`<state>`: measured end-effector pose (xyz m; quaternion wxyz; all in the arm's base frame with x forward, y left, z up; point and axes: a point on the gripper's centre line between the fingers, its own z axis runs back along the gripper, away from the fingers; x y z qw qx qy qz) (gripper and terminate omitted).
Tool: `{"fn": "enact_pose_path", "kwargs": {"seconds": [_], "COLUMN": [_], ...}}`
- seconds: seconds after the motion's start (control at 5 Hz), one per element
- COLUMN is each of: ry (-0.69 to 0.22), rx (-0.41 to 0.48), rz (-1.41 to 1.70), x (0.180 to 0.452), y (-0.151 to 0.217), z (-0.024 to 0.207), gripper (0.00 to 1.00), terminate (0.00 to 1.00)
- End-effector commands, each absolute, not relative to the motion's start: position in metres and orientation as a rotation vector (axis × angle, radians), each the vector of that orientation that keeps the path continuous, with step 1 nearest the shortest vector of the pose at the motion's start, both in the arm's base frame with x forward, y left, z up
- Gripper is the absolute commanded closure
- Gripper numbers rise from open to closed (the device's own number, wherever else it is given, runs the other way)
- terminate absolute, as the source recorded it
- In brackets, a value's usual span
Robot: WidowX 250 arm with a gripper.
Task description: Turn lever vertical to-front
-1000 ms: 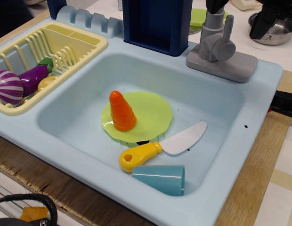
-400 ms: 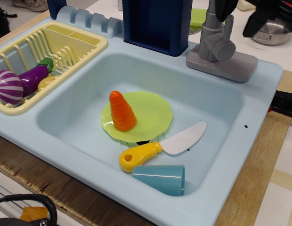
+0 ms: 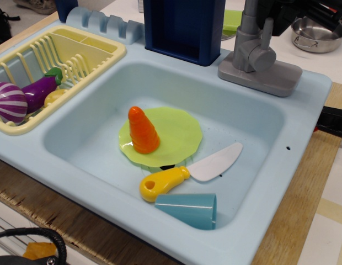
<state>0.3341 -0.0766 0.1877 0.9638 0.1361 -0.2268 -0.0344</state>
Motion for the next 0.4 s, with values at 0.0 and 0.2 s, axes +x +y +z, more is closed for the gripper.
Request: {"fn": "enact_pose_path", "kwargs": {"seconds": [0.0,0.2], "ry": [-0.473,-0.423], "rx": [0.262,0.244], "rz": [-0.021,0.007], "x": [0.322,0.309], "y": [-0.065,-0.055], "z": [0.199,0.198], "gripper": [1.00,1.00], "terminate": [0.00,0.00]}}
